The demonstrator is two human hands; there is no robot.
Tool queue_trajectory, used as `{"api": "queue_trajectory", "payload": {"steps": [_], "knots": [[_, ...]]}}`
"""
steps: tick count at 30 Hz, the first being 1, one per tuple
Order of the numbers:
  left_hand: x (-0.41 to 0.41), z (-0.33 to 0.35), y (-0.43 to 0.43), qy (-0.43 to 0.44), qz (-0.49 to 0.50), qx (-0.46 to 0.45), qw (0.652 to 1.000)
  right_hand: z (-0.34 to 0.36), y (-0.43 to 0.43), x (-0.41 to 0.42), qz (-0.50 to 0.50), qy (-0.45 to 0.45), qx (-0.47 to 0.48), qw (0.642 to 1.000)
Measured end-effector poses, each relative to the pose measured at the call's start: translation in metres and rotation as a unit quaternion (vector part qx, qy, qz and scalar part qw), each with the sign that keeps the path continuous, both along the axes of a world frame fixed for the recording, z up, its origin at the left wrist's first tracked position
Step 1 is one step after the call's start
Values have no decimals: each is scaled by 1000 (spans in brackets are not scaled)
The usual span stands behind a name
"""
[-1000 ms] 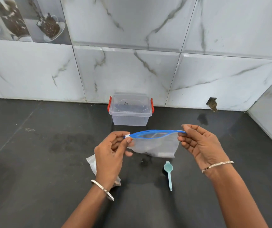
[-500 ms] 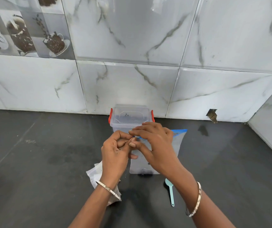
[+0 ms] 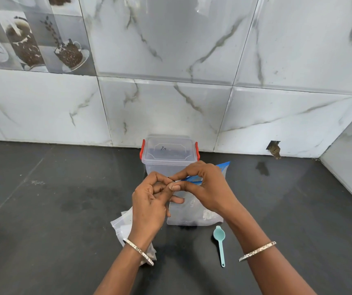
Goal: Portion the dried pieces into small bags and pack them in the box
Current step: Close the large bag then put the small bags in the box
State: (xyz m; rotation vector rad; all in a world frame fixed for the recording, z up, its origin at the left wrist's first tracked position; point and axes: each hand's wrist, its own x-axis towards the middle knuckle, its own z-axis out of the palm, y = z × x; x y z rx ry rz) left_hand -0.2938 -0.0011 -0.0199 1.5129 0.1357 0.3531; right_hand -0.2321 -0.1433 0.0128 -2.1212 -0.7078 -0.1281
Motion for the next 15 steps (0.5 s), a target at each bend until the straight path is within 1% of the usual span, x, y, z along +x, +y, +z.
{"api": "queue_trajectory", "payload": {"steps": [3, 6, 11, 15], "knots": [[0, -1, 1, -9, -10, 27, 1000, 2, -4, 1, 9, 19, 14, 1000], [6, -5, 3, -25, -16, 50, 998, 4, -6, 2, 9, 12, 18, 1000], [13, -11, 3, -39, 2, 82, 996, 5, -18, 9, 6, 16, 12, 1000], [20, -16, 15, -22, 19, 64, 998, 5, -36, 17, -21, 27, 6, 999]]}}
